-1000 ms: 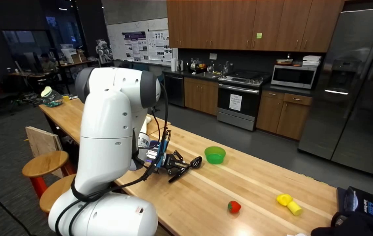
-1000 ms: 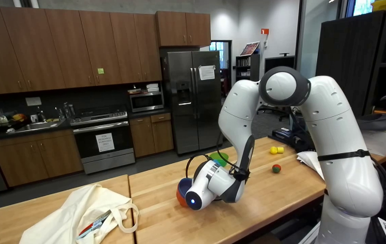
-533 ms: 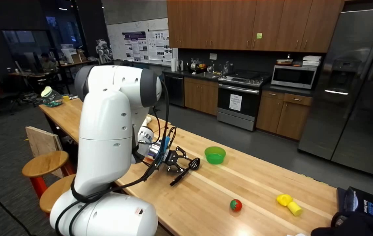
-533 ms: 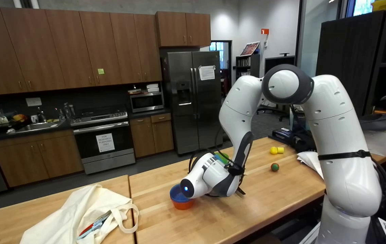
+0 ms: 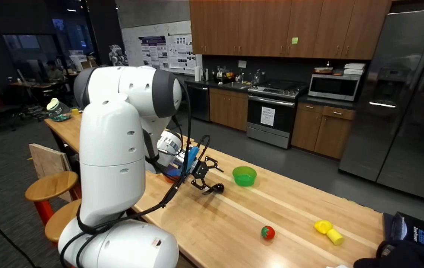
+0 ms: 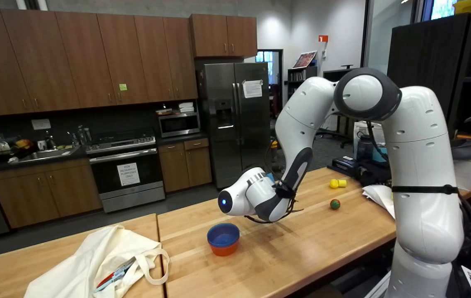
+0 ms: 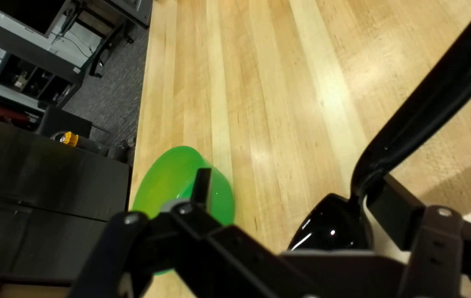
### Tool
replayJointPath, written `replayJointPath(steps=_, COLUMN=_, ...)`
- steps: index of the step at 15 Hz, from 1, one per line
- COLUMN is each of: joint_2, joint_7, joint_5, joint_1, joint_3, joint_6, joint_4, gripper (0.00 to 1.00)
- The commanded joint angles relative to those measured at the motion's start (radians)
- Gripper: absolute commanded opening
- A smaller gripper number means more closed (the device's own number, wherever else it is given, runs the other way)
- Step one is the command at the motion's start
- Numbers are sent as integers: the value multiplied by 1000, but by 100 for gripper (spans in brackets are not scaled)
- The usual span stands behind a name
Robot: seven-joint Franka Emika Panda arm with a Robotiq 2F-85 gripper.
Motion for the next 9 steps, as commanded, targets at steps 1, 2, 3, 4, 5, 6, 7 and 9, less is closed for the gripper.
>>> replayJointPath(steps=1, joint_2=-69, joint_7=1, joint_5=47, joint_1=-11, joint_3=-15, joint_6=40, joint_4=-23, gripper=91)
replayJointPath(steps=2, joint_2=-85, joint_7=2, joint_5=57, joint_1=-14, joint_3=-18, joint_6=51, joint_4=-29, gripper=93)
replayJointPath(steps=3, joint_2=-95, joint_7=6, joint_5=63, joint_1=-15, joint_3=-21, joint_6=59, joint_4=-32, gripper=92)
replayJointPath(steps=4, joint_2=-107, joint_7=6, joint_5=70, joint_1=-17, joint_3=-24, joint_6=68, joint_4=-37, gripper=93)
replayJointPath(steps=5, joint_2=-117, joint_7=6, joint_5=74, joint_1=-19, joint_3=-27, joint_6=78, joint_4=-39, gripper=93)
replayJointPath(steps=6, joint_2=-125, joint_7=4, joint_5=82, joint_1=-20, joint_3=-30, joint_6=86, joint_4=-39, gripper=93)
replayJointPath(steps=7, joint_2=-139, joint_7=2, joint_5=85, joint_1=-22, joint_3=-33, joint_6=96, joint_4=-44, gripper=93)
replayJointPath(steps=9, joint_2=-155, joint_7=5, joint_5=94, joint_1=-24, joint_3=-39, joint_6=109, joint_4=-50, gripper=93)
